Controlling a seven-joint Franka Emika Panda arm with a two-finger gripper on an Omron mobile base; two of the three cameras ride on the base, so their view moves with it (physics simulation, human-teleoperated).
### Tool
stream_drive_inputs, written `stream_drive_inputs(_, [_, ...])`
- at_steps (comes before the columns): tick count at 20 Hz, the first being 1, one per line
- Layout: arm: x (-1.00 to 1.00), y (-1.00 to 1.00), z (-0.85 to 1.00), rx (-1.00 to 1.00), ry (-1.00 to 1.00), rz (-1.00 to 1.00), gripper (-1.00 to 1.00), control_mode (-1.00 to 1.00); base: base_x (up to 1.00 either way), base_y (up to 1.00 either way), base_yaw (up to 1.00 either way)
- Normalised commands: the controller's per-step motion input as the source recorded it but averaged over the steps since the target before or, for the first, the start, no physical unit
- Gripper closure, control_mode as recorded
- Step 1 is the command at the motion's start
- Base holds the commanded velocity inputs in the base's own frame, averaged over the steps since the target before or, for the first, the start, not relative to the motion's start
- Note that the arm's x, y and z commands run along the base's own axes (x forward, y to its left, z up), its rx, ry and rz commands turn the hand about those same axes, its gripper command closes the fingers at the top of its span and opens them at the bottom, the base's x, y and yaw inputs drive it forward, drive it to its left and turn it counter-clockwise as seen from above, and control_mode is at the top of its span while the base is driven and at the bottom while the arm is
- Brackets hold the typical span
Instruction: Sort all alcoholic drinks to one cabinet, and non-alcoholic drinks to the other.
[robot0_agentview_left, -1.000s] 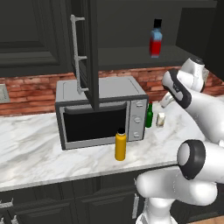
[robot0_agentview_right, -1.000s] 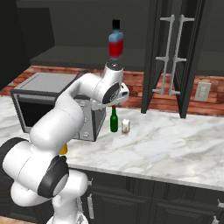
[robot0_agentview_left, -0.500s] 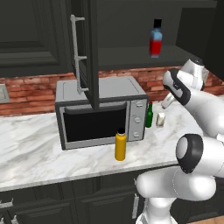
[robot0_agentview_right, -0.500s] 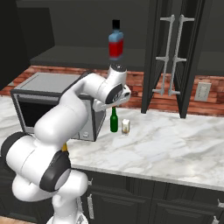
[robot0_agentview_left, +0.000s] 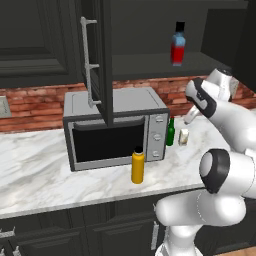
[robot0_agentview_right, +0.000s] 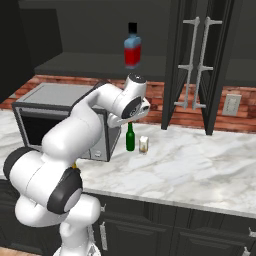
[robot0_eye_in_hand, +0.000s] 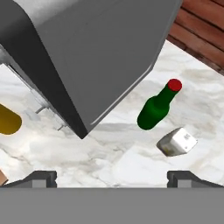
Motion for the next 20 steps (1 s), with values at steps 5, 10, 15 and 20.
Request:
stream_drive_inputs(5, [0.2, 0.0, -0.11, 0.0, 0.01, 0.0, -1.0, -1.0, 0.0, 0.0, 0.0])
stream_drive_inputs(10, [0.17, 0.0, -0.09, 0.01, 0.01, 0.0, -1.0, -1.0, 0.0, 0.0, 0.0])
stream_drive_inputs(15, [0.17, 0.0, -0.1, 0.01, 0.01, 0.0, -1.0, -1.0, 0.0, 0.0, 0.0])
stream_drive_inputs(20, [0.16, 0.0, -0.16, 0.0, 0.02, 0.0, -1.0, -1.0, 0.0, 0.0, 0.0])
